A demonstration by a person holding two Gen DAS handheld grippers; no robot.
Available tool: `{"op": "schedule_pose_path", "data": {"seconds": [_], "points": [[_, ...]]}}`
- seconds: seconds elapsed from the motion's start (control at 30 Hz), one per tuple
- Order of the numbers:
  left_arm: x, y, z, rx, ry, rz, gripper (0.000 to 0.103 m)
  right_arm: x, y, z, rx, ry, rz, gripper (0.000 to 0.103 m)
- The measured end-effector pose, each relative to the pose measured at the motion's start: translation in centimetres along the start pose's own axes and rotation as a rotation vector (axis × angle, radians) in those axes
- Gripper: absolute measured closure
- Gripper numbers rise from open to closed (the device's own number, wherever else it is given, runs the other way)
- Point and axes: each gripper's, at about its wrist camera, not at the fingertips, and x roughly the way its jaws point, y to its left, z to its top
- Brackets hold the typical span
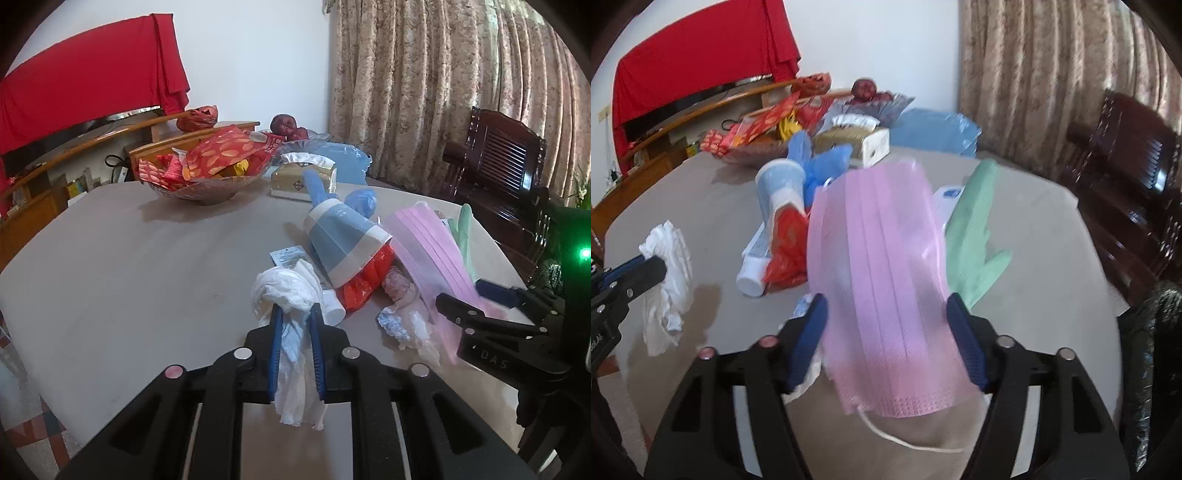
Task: Collect trash
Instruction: 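Grasp the white tissue with the left gripper while the right gripper grasps the pink mask, then carry the tissue and pink mask over the bin and release both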
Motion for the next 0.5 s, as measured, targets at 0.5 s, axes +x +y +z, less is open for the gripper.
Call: {"op": "schedule_pose_path", "data": {"seconds": [0.5], "points": [[-2.2, -2.7, 1.4, 0.025, -0.056, -0.059, 0.088, -8.4, -2.0, 1.4, 0.035, -0.130, 0.087, 0.095]]}}
